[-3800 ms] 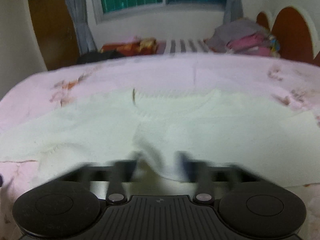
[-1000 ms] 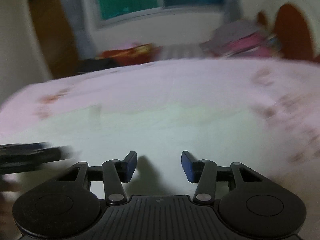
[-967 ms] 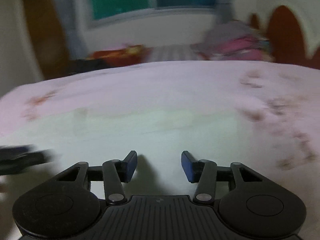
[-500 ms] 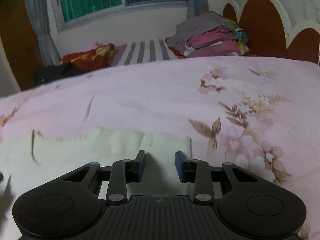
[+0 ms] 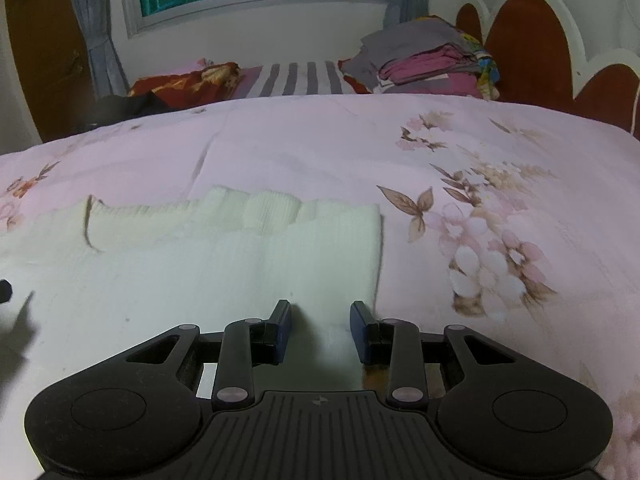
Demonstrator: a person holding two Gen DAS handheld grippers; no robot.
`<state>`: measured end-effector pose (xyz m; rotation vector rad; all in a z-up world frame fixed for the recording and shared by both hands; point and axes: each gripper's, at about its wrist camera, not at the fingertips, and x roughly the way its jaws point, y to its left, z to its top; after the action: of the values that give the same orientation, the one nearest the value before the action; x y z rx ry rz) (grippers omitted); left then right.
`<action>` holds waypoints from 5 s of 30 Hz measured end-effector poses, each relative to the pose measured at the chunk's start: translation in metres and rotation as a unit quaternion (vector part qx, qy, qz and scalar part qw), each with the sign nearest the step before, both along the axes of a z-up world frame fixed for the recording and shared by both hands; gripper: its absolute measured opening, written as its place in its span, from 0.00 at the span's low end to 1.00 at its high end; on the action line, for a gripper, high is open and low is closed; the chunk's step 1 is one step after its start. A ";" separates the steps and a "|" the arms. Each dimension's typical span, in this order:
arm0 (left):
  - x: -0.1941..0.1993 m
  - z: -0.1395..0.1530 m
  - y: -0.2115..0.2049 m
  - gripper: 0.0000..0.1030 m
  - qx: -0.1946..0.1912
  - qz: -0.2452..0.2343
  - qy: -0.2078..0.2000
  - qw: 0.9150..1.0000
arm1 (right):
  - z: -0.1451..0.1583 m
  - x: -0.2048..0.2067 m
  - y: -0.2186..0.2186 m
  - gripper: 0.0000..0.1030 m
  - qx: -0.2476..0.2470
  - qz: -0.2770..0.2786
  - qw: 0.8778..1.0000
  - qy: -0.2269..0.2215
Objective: Fold small clothes
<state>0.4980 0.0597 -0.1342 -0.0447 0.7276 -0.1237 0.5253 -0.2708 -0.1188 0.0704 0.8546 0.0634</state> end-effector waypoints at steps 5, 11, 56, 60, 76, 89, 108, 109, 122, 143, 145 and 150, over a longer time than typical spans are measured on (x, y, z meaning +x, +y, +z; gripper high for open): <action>-0.003 -0.012 -0.004 0.68 0.024 -0.009 0.015 1.000 | 0.005 -0.026 0.001 0.33 0.009 -0.003 1.000 0.003; -0.012 -0.003 -0.003 0.70 0.022 -0.018 0.007 1.000 | 0.006 -0.050 -0.001 0.33 0.007 -0.015 1.000 -0.007; -0.089 0.017 0.309 0.03 -0.204 0.371 -0.061 0.904 | 0.031 -0.063 0.056 0.69 0.015 -0.035 0.999 -0.025; -0.056 0.034 0.261 0.03 -0.202 0.308 -0.071 0.927 | 0.032 -0.062 0.053 0.69 0.019 -0.041 0.999 -0.029; 0.026 0.040 -0.023 0.03 -0.104 -0.013 -0.024 0.994 | 0.038 -0.067 -0.002 0.69 0.054 -0.094 0.993 -0.040; 0.033 -0.006 -0.161 0.04 -0.069 -0.136 0.039 0.988 | 0.054 -0.089 -0.058 0.69 0.082 -0.136 0.986 -0.054; -0.069 0.017 0.048 0.57 -0.013 0.054 0.008 0.998 | 0.028 -0.053 -0.022 0.46 0.230 -0.071 0.971 -0.003; -0.068 0.013 0.060 0.57 -0.012 0.067 0.016 0.998 | 0.024 -0.051 -0.018 0.46 0.235 -0.067 0.970 0.002; -0.040 -0.015 0.075 0.50 -0.003 0.049 0.032 0.998 | 0.010 -0.014 0.029 0.06 0.177 -0.025 0.984 0.019; -0.036 -0.011 0.083 0.44 -0.004 0.035 0.044 0.998 | 0.022 -0.049 -0.014 0.05 0.133 -0.086 0.987 -0.032; -0.036 -0.011 0.083 0.44 -0.002 0.034 0.045 0.998 | 0.017 -0.045 -0.014 0.05 0.127 -0.087 0.988 -0.026; -0.036 -0.011 0.083 0.44 0.001 0.030 0.047 0.998 | 0.006 -0.044 -0.013 0.05 0.122 -0.086 0.989 -0.009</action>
<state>0.4621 0.1426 -0.1456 -0.0700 0.8203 -0.0631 0.4810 -0.2842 -0.1131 0.3728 0.8166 0.0055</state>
